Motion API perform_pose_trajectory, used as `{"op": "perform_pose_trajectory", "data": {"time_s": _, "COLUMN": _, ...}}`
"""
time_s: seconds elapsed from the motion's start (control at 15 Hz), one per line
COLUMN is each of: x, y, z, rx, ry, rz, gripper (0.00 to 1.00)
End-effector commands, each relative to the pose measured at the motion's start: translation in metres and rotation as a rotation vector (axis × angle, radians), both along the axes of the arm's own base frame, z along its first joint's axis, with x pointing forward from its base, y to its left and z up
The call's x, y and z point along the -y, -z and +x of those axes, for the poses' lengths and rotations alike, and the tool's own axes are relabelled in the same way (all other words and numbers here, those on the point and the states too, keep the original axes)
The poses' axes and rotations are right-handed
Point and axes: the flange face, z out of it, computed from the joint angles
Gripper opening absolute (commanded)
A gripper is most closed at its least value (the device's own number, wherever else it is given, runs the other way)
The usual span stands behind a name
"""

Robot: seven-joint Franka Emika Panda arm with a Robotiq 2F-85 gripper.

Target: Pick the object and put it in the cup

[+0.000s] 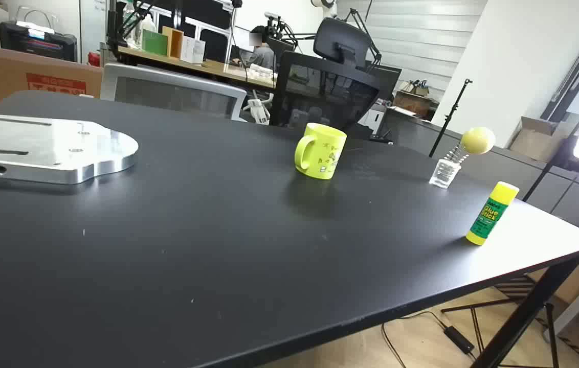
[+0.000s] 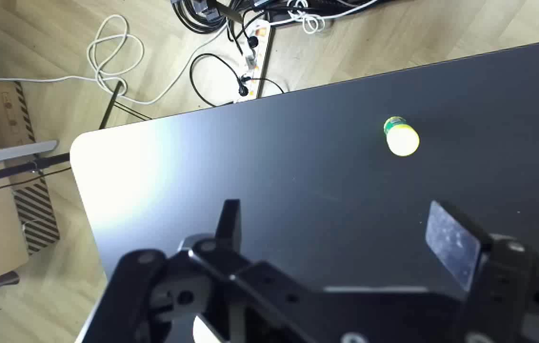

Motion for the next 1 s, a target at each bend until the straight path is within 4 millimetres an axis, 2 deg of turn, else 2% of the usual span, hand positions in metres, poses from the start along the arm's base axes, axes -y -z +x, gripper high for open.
{"op": "perform_pose_trajectory", "data": {"time_s": 0.0, "x": 0.000, "y": 0.000, "z": 0.000, "rx": -0.001, "ry": 0.000, "rz": 0.000, "gripper": 1.00}}
{"op": "perform_pose_trajectory", "data": {"time_s": 0.6, "x": 0.000, "y": 0.000, "z": 0.000, "rx": -0.001, "ry": 0.000, "rz": 0.000, "gripper": 1.00}}
{"op": "perform_pose_trajectory", "data": {"time_s": 0.93, "x": 0.006, "y": 0.027, "z": -0.011, "rx": -0.011, "ry": 0.186, "rz": 0.168, "gripper": 1.00}}
